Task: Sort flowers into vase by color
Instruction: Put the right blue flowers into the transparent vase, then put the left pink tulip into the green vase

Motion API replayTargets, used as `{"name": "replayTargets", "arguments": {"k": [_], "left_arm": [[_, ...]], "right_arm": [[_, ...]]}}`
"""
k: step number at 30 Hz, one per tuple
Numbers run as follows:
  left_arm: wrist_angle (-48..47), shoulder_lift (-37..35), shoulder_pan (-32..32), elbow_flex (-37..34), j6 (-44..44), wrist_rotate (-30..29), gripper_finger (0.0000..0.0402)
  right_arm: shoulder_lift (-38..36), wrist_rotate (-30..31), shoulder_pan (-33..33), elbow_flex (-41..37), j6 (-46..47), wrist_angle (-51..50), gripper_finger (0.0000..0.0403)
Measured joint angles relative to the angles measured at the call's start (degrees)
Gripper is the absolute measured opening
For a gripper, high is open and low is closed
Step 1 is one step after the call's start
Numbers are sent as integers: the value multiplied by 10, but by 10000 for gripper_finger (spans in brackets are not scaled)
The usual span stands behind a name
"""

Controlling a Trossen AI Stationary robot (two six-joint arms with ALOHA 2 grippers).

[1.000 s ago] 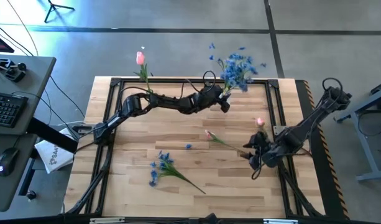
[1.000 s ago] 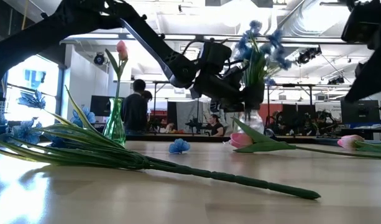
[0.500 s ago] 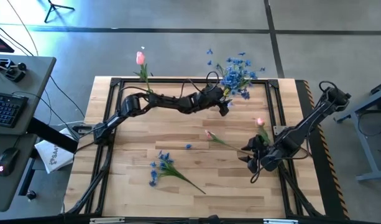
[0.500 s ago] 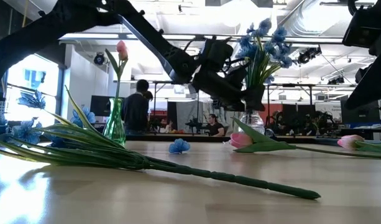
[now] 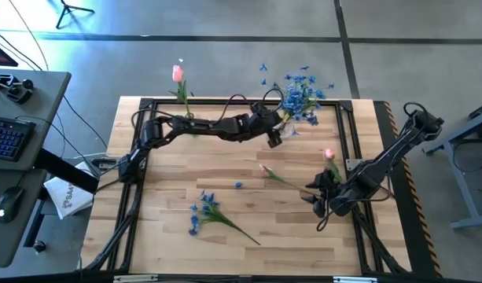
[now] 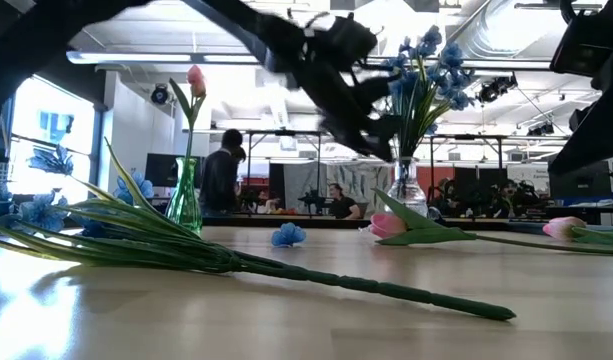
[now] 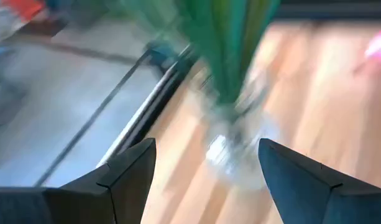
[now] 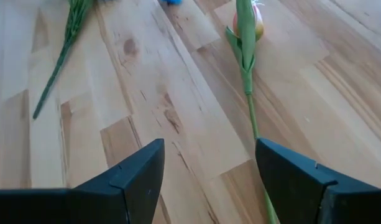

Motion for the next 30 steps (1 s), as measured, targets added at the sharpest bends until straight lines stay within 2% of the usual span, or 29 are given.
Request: {"name": "replayTargets", "arguments": {"k": [4,10,14,18,23,28,30], "left_arm": [[-146,-48,-25,0,-19,-110,269],[-352,-97,-88,0,-86,-244,257],[-495,-127,-143,-23,-188,-326,250],[-603,-164,-205,-85,-349,-339,246],[-618,-211,-292,-197,-512,-337,243],[-597,-239,-361,-285,-679,-340,243],[-564,-246,-376,-314,-717,-351,243]], "right_arm": [[0,15,0,0,1,-8,248],[0,38,0,0,0,-11,248],[0,59,0,0,-1,-10,248],[0,94,0,0,-5,-10,247],[1,119,0,0,-44,17,247],[46,44,-5,0,-192,133,247],[83,47,-14,0,-235,181,247]]}}
